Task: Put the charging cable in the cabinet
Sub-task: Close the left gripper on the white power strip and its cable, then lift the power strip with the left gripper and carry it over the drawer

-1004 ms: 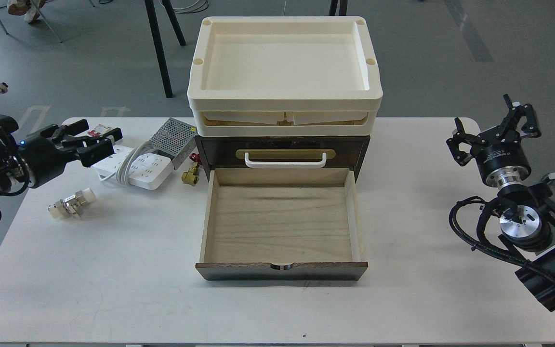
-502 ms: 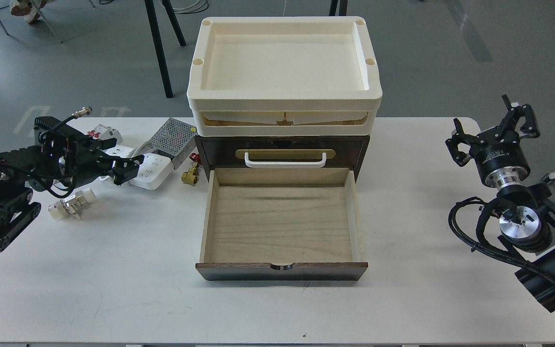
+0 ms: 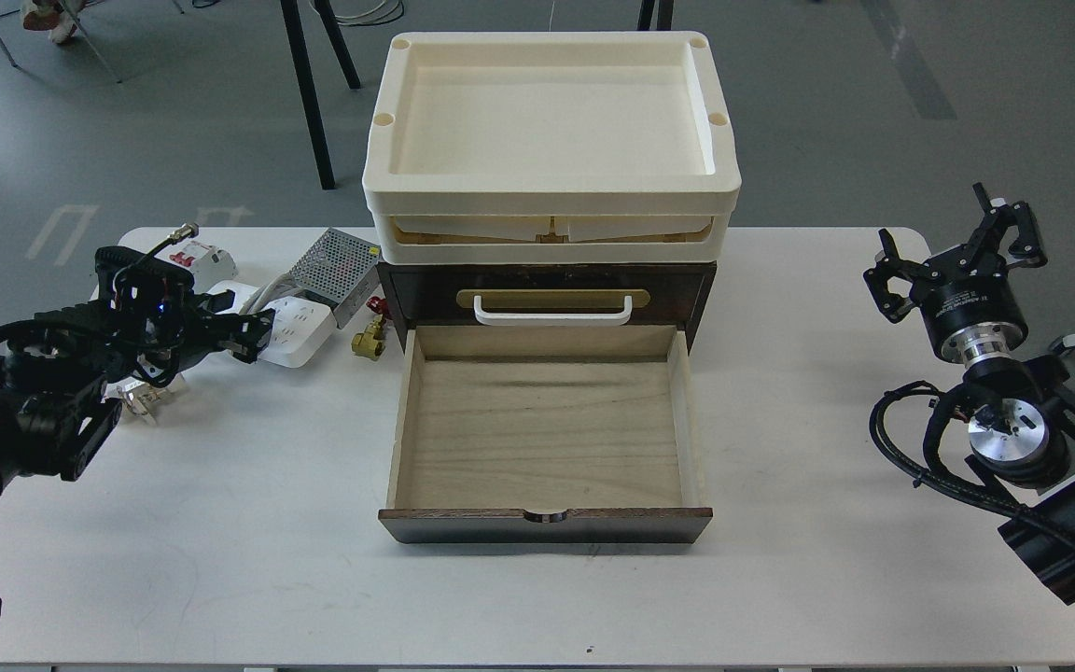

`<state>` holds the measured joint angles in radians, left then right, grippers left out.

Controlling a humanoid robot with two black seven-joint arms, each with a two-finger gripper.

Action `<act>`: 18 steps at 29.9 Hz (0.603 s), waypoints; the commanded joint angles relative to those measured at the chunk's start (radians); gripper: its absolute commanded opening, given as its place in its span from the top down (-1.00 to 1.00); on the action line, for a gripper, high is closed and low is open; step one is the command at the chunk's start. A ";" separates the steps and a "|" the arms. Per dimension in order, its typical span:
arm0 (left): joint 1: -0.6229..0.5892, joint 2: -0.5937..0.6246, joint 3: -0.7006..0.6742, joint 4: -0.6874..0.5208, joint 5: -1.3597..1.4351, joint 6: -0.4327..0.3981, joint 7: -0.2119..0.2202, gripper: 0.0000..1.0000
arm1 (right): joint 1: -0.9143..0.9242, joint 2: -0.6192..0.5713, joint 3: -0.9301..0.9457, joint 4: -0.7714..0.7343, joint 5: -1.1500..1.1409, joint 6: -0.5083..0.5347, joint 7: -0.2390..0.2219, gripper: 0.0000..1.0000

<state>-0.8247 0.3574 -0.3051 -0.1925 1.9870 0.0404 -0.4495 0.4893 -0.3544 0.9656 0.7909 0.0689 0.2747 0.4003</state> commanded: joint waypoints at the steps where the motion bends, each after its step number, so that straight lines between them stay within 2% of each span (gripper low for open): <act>1: -0.001 -0.003 0.004 0.005 0.000 0.001 0.000 -0.12 | 0.000 0.000 -0.001 0.001 0.000 0.000 0.000 -1.00; 7: -0.004 -0.003 0.004 0.005 -0.016 0.001 -0.001 0.33 | 0.000 0.000 -0.001 0.002 0.000 0.000 0.000 -1.00; 10: -0.001 -0.002 0.014 0.014 -0.016 -0.007 0.000 0.79 | -0.001 0.000 -0.001 0.004 0.000 0.000 0.000 -1.00; 13: -0.004 -0.002 0.038 0.034 -0.017 0.001 -0.006 0.88 | -0.002 0.000 -0.001 0.004 0.000 0.000 0.000 -1.00; 18: -0.014 -0.005 0.035 0.031 -0.068 0.009 -0.012 0.88 | -0.002 0.002 -0.001 0.004 0.000 0.000 0.000 -1.00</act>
<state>-0.8299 0.3555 -0.2691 -0.1592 1.9588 0.0441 -0.4588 0.4879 -0.3544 0.9648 0.7947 0.0689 0.2747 0.4003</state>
